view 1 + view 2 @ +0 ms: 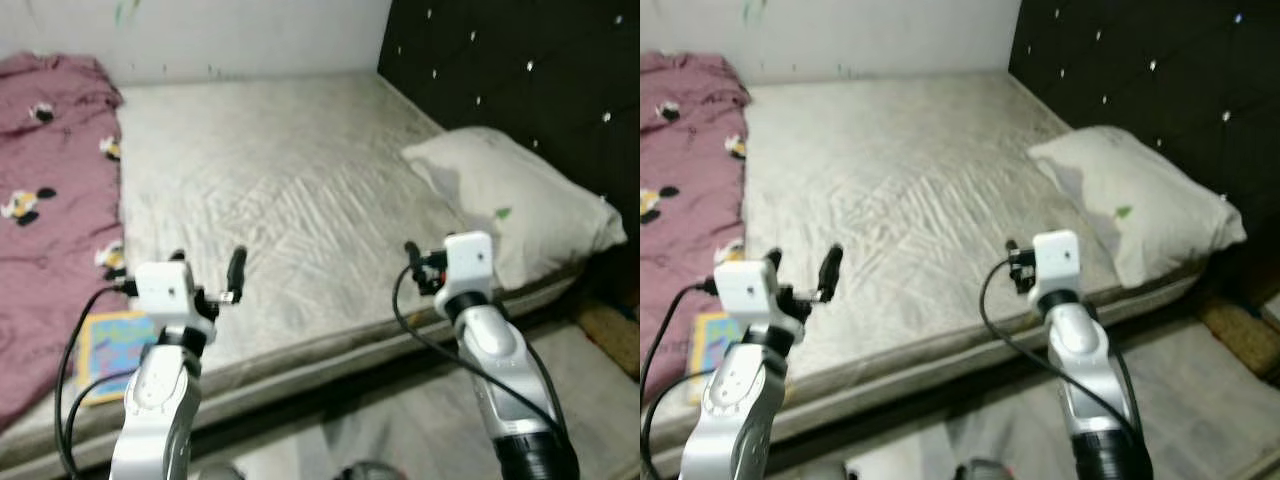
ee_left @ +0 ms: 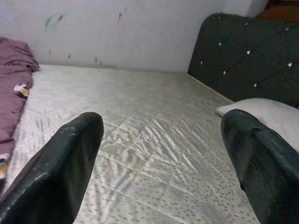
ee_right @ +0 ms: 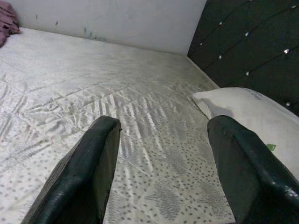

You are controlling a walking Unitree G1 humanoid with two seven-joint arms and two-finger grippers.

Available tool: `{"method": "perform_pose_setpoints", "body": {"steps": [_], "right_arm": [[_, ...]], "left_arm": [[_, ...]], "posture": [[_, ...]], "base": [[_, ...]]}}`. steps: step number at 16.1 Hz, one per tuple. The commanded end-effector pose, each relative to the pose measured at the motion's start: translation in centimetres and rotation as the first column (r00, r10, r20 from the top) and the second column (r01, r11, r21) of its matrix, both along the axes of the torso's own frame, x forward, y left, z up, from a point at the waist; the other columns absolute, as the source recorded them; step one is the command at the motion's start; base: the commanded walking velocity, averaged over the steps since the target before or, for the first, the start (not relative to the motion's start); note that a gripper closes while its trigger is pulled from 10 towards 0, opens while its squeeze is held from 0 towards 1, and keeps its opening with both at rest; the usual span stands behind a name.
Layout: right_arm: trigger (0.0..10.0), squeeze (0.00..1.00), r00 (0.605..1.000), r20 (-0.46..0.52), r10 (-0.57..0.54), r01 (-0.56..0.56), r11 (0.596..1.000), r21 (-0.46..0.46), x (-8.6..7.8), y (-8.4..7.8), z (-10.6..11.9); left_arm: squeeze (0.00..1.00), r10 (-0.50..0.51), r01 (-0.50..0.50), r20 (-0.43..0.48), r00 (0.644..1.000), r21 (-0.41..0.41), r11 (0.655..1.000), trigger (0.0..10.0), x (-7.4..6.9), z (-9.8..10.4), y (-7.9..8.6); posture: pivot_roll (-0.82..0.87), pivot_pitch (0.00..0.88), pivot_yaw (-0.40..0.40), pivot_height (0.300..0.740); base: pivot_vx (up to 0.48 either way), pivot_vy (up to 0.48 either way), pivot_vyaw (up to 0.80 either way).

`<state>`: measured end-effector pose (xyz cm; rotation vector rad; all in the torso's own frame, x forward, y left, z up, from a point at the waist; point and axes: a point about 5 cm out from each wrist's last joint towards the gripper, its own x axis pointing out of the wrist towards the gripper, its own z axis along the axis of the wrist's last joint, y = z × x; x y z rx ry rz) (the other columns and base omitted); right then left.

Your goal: Clean up the room

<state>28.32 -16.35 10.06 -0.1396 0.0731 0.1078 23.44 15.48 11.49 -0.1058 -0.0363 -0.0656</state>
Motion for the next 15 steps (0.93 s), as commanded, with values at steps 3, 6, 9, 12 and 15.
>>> {"method": "perform_pose_setpoints", "body": {"steps": [3,6,9,12,15], "right_arm": [[10.0,0.0,1.0,0.017,0.009,-0.009,1.0,0.004,0.45,0.35,0.56],[10.0,0.0,1.0,0.016,0.009,-0.009,1.0,0.007,0.52,0.41,0.52],[10.0,0.0,1.0,0.014,0.009,-0.009,1.0,0.008,0.59,0.42,0.47],[10.0,0.0,1.0,0.01,0.016,-0.016,1.0,0.014,0.6,0.43,0.4],[10.0,0.0,1.0,0.012,0.02,-0.02,1.0,0.014,0.65,0.5,0.43]], "left_arm": [[0.0,0.02,-0.02,0.001,1.0,0.008,1.0,10.0,-0.06,0.04,0.52],[0.0,0.021,-0.021,0.002,1.0,0.01,1.0,10.0,0.05,0.08,0.56],[0.0,0.021,-0.021,0.005,1.0,0.01,1.0,10.0,0.12,0.1,0.55],[0.0,0.026,-0.026,0.007,1.0,0.012,1.0,10.0,0.15,0.11,0.51],[0.0,0.032,-0.032,0.008,0.999,0.015,0.999,10.0,0.2,0.11,0.58]], "posture": [[-0.07,0.0,-0.088,0.74],[-0.07,0.0,-0.087,0.74],[-0.07,0.0,-0.086,0.74],[-0.07,0.0,-0.087,0.74],[-0.07,0.0,-0.088,0.74]], "base": [[0.0,0.439,0.0],[0.0,0.439,0.0],[0.0,0.44,0.0],[0.0,0.441,0.0],[0.0,0.442,0.0]]}}
